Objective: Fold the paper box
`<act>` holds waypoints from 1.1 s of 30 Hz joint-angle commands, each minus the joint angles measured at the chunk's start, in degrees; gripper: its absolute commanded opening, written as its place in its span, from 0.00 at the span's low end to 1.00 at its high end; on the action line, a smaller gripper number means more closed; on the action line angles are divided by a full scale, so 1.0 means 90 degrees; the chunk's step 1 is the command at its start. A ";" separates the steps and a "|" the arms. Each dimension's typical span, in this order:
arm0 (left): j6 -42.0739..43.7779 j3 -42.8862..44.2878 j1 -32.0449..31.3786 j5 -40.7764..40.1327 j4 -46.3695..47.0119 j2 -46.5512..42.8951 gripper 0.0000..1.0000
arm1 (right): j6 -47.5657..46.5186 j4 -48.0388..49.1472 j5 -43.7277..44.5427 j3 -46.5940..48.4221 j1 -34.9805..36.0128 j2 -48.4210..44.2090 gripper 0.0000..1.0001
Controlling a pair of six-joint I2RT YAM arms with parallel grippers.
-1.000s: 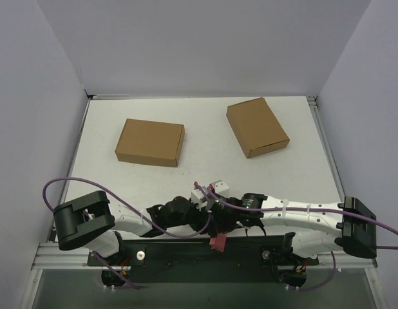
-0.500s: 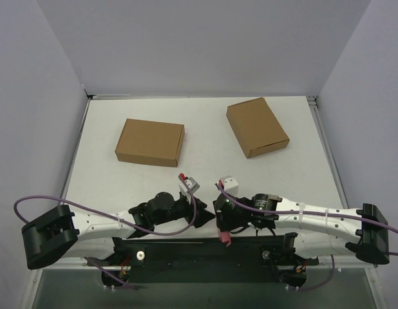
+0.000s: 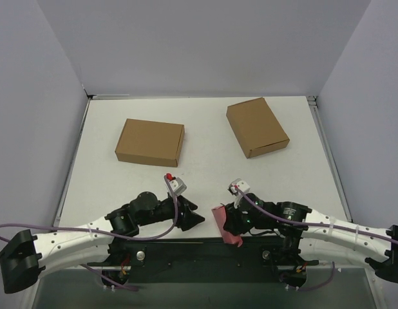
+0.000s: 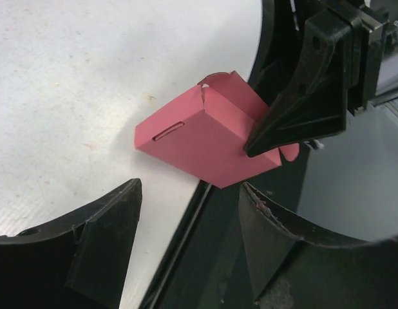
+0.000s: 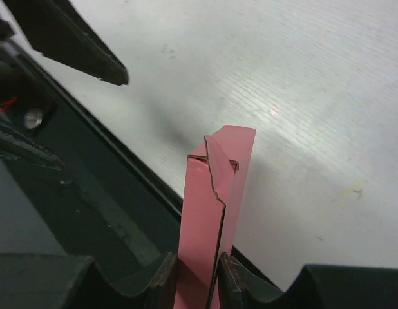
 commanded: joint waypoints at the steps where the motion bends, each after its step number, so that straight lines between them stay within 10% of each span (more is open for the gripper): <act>1: 0.0107 0.0745 0.0034 0.0842 -0.1171 -0.0648 0.72 | -0.1177 0.0450 -0.1350 0.0079 -0.0139 -0.0558 0.11; 12: 0.0936 0.2103 0.0697 0.2822 -0.3371 -0.1167 0.87 | -0.1716 0.0176 -0.3938 0.0801 -0.0608 -0.0901 0.09; 25: 0.0410 0.1859 0.0493 0.4603 -0.1468 0.0082 0.87 | -0.1795 0.0167 -0.4876 0.1270 -0.0599 -0.0618 0.10; 33: 0.0605 0.2172 -0.0093 0.4779 -0.1272 0.0796 0.63 | -0.1843 0.0108 -0.4799 0.1319 -0.0560 -0.0442 0.11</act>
